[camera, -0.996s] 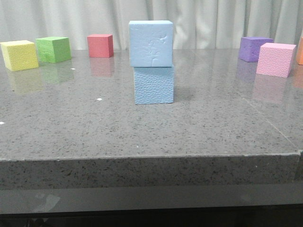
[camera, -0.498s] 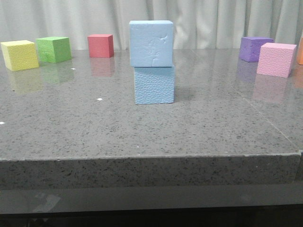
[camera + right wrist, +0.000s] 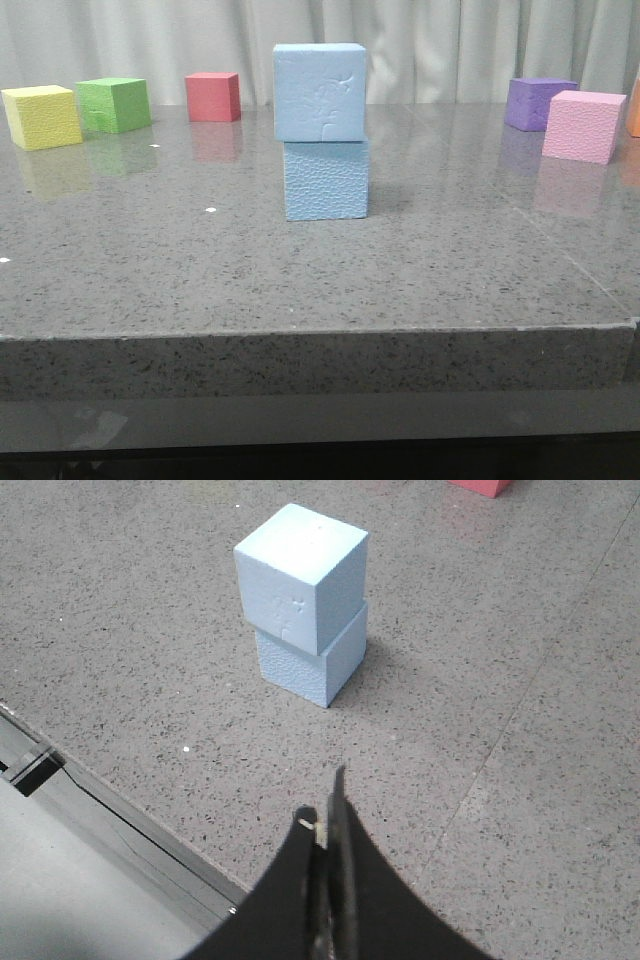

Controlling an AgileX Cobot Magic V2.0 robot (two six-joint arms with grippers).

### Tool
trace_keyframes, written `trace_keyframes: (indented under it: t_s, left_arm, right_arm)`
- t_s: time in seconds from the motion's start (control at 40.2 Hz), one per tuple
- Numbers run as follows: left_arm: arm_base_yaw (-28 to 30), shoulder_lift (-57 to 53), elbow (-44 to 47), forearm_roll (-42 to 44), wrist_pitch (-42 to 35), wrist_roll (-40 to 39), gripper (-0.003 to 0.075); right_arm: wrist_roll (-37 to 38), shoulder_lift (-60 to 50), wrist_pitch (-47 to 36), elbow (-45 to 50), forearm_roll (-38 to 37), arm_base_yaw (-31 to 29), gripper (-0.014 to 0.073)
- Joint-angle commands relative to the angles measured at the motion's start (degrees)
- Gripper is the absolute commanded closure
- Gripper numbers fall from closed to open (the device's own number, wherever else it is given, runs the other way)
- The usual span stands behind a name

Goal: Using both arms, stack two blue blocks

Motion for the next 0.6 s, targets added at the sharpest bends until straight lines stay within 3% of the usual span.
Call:
trace_keyframes:
  t_s: [0.0,0.573]
  left_arm:
    - [-0.02,-1.01,0.08,0.04,-4.82,-0.29,0.0739]
    - [-0.02,-1.01,0.08,0.04,-4.82,-0.29,0.0739]
  right_arm:
    - [-0.43,-0.27,-4.03,-1.42,0.42,-0.36,0.0714]
    - [-0.43,-2.09,-6.68,1.19,0.03,-0.33,0.0714]
